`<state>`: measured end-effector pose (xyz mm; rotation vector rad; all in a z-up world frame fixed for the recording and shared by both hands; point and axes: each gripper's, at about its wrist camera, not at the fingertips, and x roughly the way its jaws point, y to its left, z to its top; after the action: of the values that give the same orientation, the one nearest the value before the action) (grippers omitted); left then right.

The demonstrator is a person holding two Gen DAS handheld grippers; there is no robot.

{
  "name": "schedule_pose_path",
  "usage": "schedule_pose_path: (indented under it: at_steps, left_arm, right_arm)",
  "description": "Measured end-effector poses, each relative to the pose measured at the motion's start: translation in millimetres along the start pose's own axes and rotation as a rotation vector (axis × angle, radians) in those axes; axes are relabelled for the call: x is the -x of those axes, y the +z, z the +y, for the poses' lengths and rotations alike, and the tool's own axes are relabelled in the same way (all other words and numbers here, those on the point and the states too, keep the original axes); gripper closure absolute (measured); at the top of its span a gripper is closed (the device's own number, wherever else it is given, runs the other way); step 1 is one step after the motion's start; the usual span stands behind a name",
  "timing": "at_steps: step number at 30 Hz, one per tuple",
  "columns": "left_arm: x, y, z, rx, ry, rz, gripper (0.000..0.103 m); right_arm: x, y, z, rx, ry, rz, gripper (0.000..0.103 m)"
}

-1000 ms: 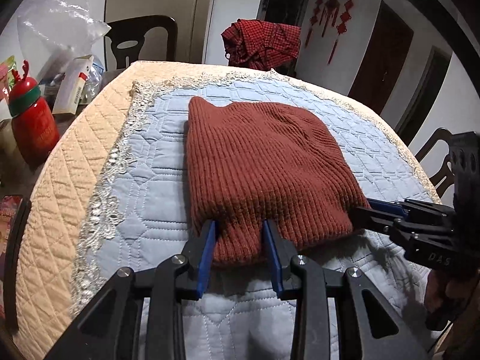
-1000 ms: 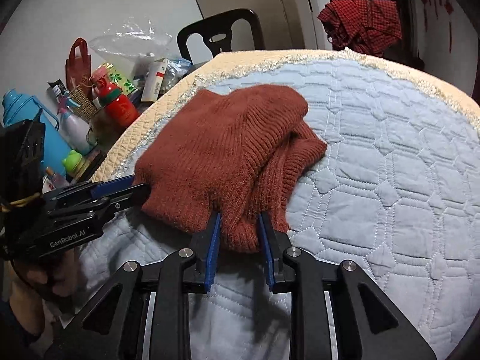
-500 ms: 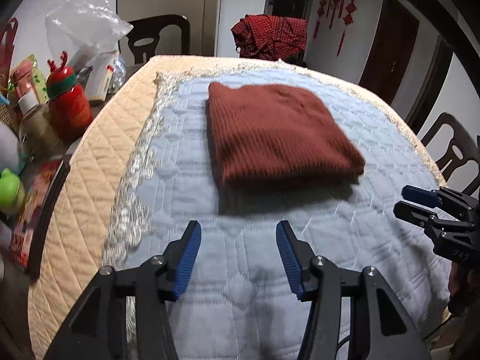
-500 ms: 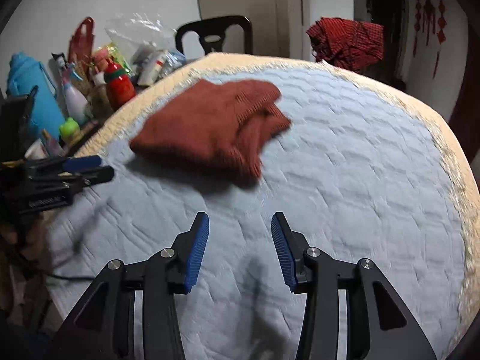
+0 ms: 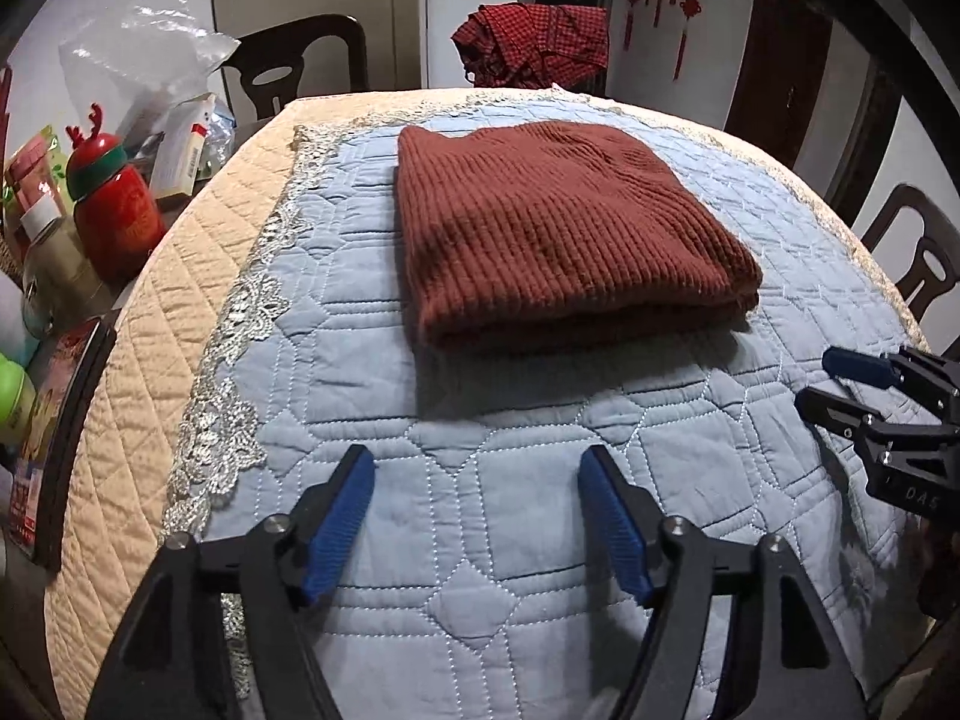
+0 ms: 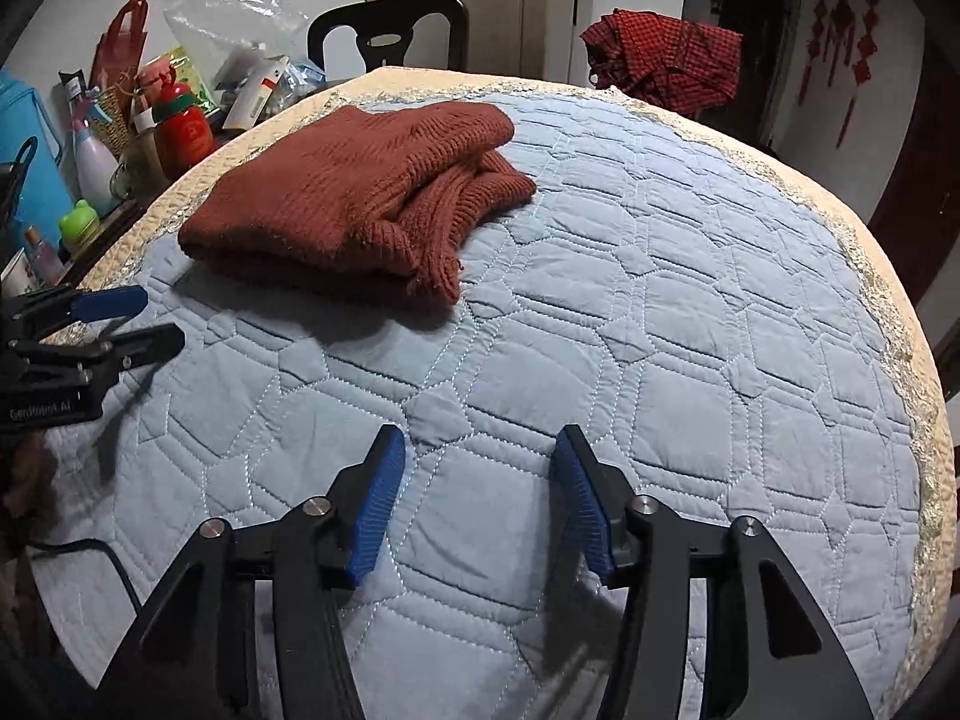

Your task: Fold small clothes

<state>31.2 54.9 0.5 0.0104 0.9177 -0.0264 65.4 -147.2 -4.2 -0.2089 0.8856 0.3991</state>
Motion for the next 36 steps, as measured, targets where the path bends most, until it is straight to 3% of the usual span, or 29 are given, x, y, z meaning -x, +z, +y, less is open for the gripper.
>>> schedule_pose_path:
  at_steps: [18,36]
  left_arm:
    - [-6.0,-0.5,-2.5,-0.015,0.012,0.018,0.010]
    - [-9.8,1.4,0.9,-0.008,0.019,0.030,0.003]
  right_arm:
    - [-1.7,0.0,0.2,-0.002,0.014,0.002,0.043]
    - [-0.9,0.2,-0.2,-0.004,0.022,0.001,0.042]
